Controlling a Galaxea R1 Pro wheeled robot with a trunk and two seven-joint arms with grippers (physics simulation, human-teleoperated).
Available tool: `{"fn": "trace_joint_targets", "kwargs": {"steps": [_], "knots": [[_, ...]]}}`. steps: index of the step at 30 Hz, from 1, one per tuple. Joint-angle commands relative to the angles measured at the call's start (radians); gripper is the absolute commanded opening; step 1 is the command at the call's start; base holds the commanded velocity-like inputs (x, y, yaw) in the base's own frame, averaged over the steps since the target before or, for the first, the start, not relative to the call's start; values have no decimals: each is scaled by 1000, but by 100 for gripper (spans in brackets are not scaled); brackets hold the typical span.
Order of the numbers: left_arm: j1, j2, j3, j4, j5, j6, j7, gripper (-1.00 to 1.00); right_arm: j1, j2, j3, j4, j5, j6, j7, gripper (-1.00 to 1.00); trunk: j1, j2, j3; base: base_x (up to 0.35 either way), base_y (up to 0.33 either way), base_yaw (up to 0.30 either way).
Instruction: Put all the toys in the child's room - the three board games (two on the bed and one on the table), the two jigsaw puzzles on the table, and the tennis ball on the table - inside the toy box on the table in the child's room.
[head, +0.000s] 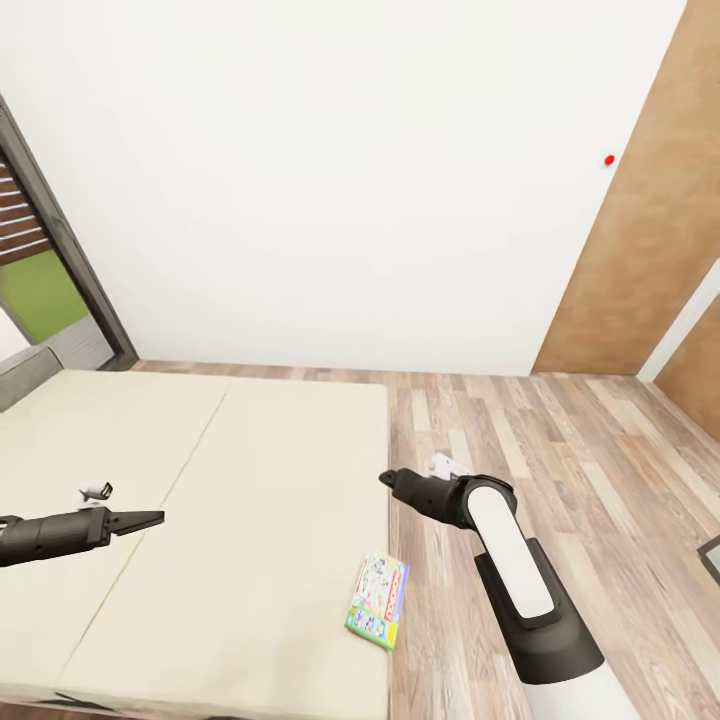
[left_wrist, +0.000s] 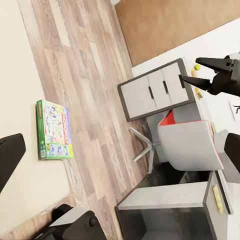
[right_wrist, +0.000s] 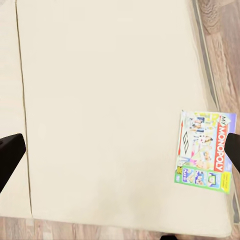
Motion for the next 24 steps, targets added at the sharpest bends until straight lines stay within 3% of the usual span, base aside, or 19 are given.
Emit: {"fn": "trace_joint_targets", "kwargs": {"steps": [1, 24], "knots": [[0, 0, 0, 0, 0, 11, -3, 100, -1, 0, 0, -1, -9, 2, -10, 100, 1, -2, 0, 0, 0, 0], [0, -2, 0, 0, 0, 2, -2, 100, -1, 2, 1, 0, -9, 2, -10, 100, 1, -2, 38, 0, 0, 0]]}}
